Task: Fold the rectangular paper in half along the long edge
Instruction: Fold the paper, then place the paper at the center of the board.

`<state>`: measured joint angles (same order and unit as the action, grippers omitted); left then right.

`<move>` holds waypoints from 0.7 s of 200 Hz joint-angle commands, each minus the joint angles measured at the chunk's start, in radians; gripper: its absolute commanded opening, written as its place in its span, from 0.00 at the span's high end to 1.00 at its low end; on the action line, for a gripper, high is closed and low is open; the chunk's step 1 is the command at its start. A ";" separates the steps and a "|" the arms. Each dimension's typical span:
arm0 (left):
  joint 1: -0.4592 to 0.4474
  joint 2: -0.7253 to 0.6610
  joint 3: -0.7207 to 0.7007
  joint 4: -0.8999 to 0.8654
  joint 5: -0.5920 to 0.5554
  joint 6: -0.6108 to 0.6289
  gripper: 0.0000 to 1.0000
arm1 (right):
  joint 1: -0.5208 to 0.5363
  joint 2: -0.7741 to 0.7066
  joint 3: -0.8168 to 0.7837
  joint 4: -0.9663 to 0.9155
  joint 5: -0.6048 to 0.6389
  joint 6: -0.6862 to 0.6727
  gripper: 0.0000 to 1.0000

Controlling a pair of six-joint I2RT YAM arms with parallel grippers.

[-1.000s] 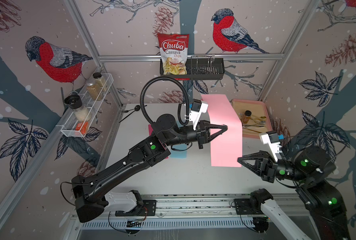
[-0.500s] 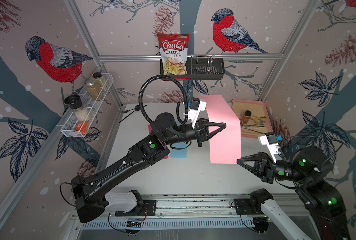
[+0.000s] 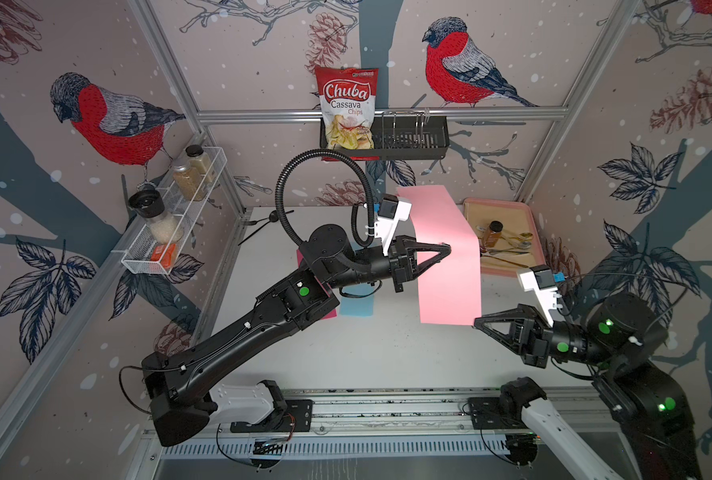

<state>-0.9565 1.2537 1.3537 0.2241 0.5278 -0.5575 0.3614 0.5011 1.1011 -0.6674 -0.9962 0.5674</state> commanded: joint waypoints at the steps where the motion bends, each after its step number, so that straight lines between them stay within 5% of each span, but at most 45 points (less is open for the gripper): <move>1: 0.010 -0.012 -0.010 0.023 0.011 0.008 1.00 | 0.006 0.010 0.009 -0.017 0.035 -0.036 0.76; 13: 0.018 -0.017 -0.022 0.023 0.011 0.005 1.00 | 0.012 0.024 0.033 -0.048 0.084 -0.065 0.49; 30: 0.041 -0.025 -0.053 0.030 0.012 -0.001 1.00 | 0.019 0.047 0.080 -0.086 0.176 -0.109 0.34; 50: 0.081 -0.032 -0.113 0.049 0.022 -0.019 1.00 | 0.028 0.075 0.140 -0.104 0.334 -0.144 0.27; 89: 0.214 0.050 -0.281 0.183 0.099 -0.108 1.00 | 0.041 0.156 0.103 0.016 0.619 -0.115 0.27; 111: 0.263 0.186 -0.347 0.321 0.156 -0.167 1.00 | 0.040 0.205 -0.018 0.122 0.724 -0.060 0.39; 140: 0.291 0.410 -0.350 0.465 0.203 -0.210 1.00 | 0.049 0.256 -0.170 0.209 0.897 -0.019 0.39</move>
<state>-0.6846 1.5391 1.0061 0.4679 0.6502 -0.7101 0.4023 0.7322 1.0092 -0.5781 -0.3004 0.5049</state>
